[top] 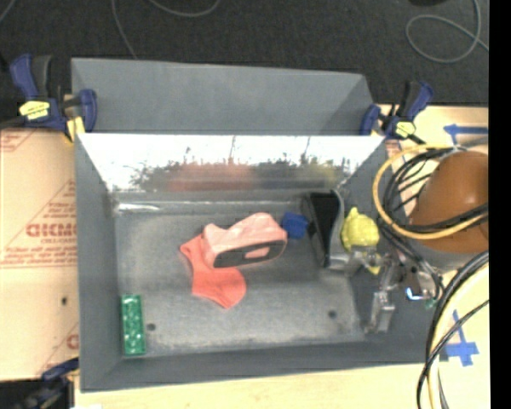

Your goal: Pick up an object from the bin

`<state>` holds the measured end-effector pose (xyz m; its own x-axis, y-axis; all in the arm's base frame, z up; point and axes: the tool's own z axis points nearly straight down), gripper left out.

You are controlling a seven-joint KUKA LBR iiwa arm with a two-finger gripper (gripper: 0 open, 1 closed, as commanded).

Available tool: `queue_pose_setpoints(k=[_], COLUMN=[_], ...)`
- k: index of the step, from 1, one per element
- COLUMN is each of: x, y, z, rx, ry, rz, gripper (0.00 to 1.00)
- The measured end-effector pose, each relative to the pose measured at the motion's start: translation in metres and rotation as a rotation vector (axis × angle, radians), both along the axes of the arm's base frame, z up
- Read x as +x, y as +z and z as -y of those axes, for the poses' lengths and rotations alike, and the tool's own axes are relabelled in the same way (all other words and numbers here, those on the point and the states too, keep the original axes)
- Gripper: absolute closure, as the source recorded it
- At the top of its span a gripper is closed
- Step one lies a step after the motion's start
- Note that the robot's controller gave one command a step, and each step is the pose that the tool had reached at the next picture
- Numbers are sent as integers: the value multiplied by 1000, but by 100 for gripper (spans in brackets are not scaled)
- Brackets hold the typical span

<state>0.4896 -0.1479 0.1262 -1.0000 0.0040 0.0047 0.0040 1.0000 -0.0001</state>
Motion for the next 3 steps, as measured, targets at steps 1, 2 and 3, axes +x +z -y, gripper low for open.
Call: queue_pose_setpoints(k=[1, 2, 3], x=[2, -2, 19], y=[4, 46, 113], z=[0, -1, -30], rx=[-2, 0, -1], ry=[4, -3, -18], rz=[7, 0, 6], gripper=[0, 0, 0])
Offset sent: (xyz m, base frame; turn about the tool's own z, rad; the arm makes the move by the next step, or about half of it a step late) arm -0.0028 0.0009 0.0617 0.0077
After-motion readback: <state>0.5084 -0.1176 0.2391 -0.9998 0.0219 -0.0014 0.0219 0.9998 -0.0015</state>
